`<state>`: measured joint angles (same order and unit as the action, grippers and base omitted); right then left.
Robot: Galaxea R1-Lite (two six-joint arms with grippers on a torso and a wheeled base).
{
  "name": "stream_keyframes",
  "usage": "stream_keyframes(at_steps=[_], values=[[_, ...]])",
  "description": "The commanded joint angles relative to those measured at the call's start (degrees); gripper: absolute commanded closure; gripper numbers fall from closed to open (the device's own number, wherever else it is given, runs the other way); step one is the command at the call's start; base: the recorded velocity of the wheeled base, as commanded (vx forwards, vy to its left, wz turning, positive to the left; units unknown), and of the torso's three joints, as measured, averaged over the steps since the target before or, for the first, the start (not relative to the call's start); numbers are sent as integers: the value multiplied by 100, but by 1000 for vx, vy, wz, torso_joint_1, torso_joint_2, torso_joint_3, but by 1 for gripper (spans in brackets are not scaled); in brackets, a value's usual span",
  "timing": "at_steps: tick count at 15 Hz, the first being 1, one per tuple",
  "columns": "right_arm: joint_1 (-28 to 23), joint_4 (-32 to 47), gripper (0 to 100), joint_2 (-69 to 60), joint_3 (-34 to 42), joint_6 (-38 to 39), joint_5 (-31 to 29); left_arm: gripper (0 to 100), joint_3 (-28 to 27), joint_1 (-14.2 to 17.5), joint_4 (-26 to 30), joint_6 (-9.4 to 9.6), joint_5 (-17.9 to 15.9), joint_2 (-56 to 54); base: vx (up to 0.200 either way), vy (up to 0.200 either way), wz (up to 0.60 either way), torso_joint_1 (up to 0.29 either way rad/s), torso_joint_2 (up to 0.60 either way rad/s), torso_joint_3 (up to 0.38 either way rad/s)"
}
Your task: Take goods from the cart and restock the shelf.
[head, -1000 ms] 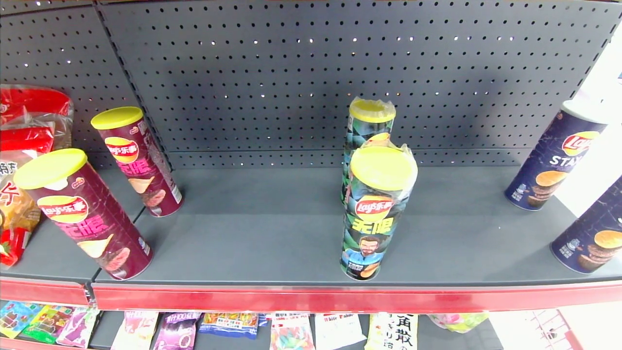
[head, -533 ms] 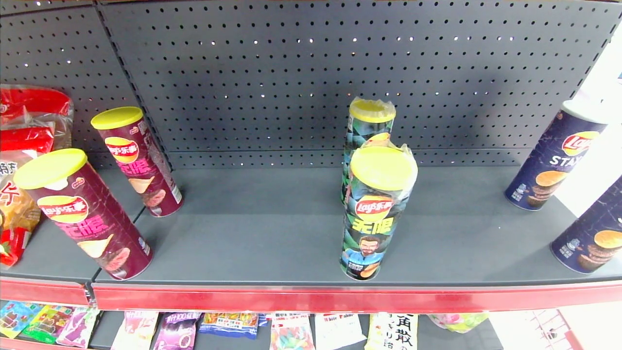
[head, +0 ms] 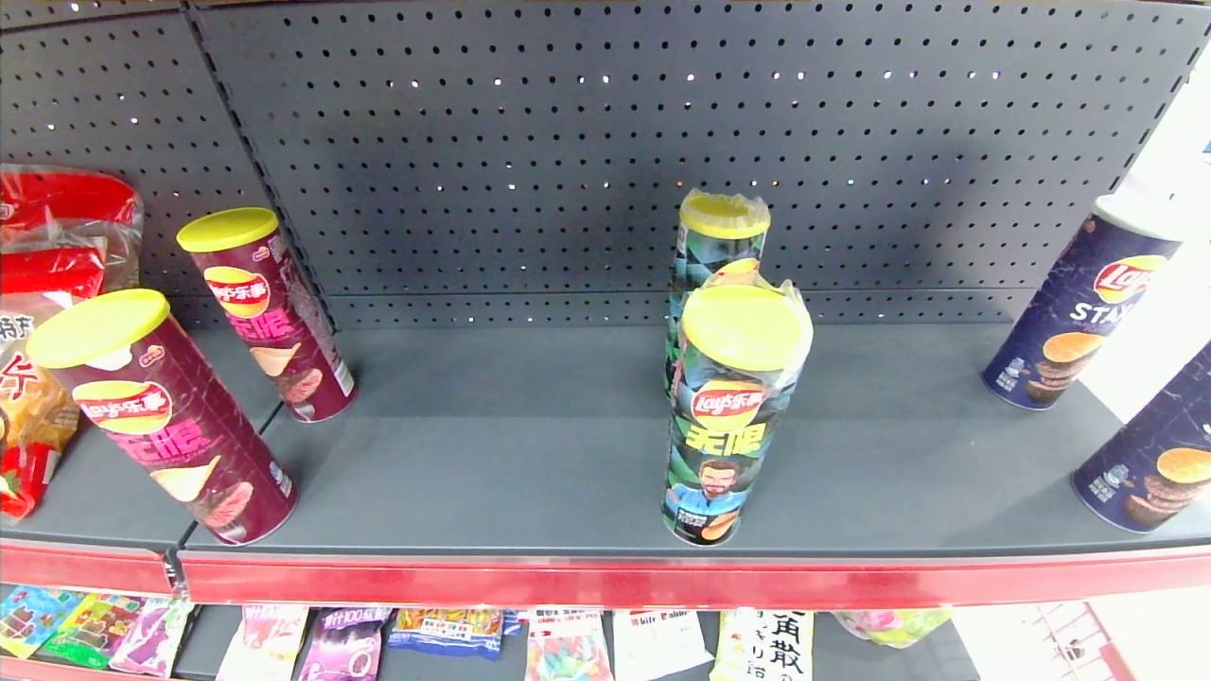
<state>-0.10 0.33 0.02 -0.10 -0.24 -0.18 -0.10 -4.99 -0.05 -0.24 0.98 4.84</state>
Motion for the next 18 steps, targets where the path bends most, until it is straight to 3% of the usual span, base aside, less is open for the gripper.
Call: stream_keyframes(at_steps=[1,18], values=[[1,2,0,6,1,-2,1,0,1,-2,5,-2,-1,35,0,0,0,0,0,0],[10,2,0,6,10,-28,45,0,1,-2,-4,-2,-1,35,0,0,0,0,0,0]])
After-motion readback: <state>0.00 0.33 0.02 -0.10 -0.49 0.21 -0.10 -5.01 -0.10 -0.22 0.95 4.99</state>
